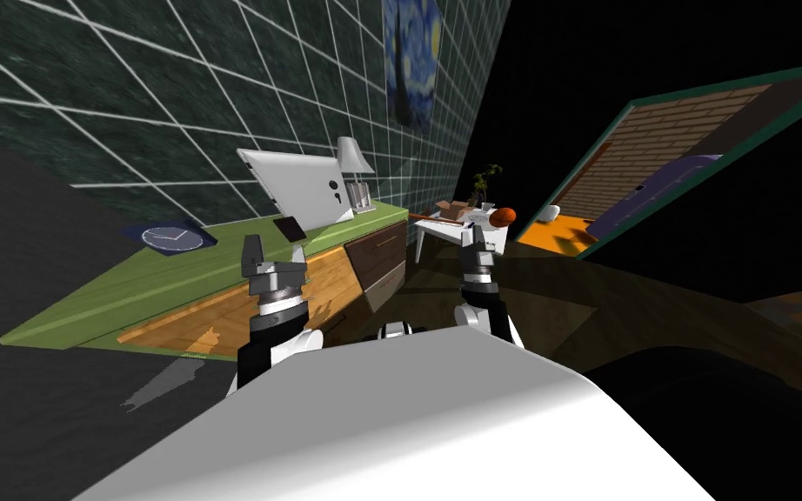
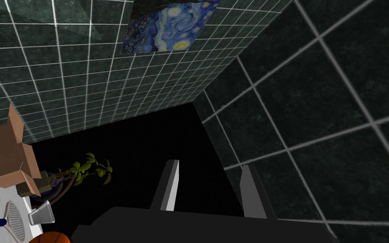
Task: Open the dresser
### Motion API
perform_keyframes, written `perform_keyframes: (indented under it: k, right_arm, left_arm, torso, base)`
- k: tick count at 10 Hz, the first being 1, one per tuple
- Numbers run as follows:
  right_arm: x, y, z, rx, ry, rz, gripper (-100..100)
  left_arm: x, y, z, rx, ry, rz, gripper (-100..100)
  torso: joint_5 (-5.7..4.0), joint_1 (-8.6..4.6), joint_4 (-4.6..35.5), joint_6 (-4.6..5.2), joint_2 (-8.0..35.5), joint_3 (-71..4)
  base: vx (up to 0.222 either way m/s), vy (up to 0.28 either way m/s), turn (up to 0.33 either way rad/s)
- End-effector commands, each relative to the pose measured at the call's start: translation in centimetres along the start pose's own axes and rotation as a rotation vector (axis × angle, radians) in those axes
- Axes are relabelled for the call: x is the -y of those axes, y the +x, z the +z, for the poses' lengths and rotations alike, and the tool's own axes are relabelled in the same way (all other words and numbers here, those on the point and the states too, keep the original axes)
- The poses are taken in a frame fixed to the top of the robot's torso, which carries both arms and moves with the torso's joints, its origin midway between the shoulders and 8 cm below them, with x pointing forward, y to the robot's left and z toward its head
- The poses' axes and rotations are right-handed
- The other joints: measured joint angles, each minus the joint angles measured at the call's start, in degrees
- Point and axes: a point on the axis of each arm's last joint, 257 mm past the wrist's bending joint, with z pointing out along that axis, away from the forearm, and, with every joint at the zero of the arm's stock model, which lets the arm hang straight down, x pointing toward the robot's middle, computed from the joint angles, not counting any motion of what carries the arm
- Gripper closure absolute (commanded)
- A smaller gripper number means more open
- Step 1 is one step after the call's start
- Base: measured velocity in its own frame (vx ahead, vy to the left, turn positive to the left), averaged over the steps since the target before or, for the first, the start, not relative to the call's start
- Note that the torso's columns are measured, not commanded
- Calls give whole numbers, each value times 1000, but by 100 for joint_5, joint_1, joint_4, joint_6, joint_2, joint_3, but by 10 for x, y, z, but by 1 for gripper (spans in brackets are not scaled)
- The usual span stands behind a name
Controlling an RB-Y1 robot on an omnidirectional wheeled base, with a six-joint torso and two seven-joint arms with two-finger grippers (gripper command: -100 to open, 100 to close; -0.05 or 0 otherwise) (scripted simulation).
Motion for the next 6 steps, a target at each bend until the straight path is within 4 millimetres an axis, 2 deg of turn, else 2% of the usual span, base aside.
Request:
perform_keyframes:
  k: [1,3,6]
  right_arm:
    - [0,0,0,0,0,0,0]
    - [0,0,0,0,0,0,0]
    - [0,0,0,0,0,0,0]
  left_arm:
    - [-12,4,-4,-56,-30,23,-100]
    - [-25,3,-7,-82,-60,37,-100]
    - [-59,-12,-18,-88,-140,56,-100]
  torso:
    - [-2,-6,54,0,48,-116]
    - [-2,-6,75,0,63,-148]
    - [-5,-13,79,1,71,-145]
  base:
    - [57,-68,39]
    - [96,-90,56]
    - [134,-161,103]
